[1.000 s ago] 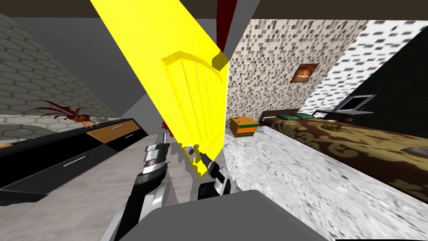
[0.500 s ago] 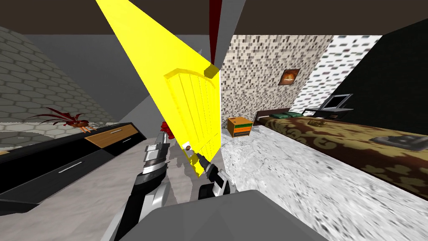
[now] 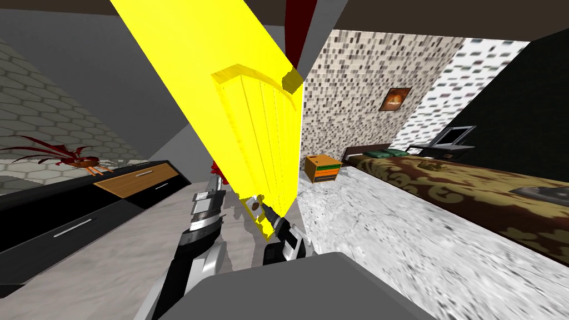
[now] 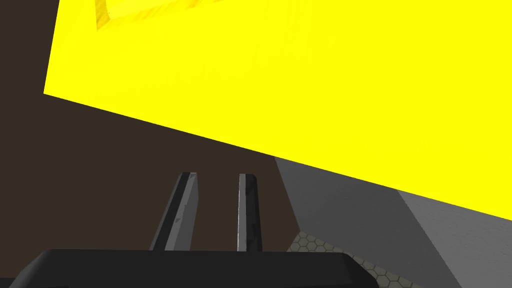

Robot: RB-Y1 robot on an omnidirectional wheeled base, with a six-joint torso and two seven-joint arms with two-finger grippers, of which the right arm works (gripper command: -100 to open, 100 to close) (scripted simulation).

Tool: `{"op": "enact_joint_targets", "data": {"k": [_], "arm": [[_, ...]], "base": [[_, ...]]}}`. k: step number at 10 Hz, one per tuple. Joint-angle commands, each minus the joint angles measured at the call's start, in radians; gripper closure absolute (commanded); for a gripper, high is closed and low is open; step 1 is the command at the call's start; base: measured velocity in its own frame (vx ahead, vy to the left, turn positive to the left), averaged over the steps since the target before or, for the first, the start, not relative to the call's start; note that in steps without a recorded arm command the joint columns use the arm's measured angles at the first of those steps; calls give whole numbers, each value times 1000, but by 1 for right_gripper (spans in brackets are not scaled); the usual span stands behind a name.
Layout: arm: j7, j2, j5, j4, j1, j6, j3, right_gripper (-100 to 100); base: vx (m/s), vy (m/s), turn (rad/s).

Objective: Push the door open

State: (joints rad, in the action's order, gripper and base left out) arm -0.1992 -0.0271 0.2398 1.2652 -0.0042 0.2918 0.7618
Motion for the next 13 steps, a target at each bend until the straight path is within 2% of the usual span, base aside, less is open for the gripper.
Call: {"op": "enact_joint_targets", "data": {"k": [1,3,4,5,10,11,13], "arm": [[6,26,1,-11,-5,1,-2,-100],[10,59,2,-15,-7,1,-2,-100],[8,48,2,-10,-7,-2,-1,-100],[8,48,2,-10,-7,-2,-1,100],[8,48,2,-10,-7,-2,-1,100],[14,27,-4,-8,-9,-2,-20,100],[18,13,-9,-8,-7,-2,-40,100]], "base": [[158,191,3],[83,166,-2],[24,65,-8],[-3,-7,2],[-6,-12,6],[51,103,-71],[70,191,-72]]}}
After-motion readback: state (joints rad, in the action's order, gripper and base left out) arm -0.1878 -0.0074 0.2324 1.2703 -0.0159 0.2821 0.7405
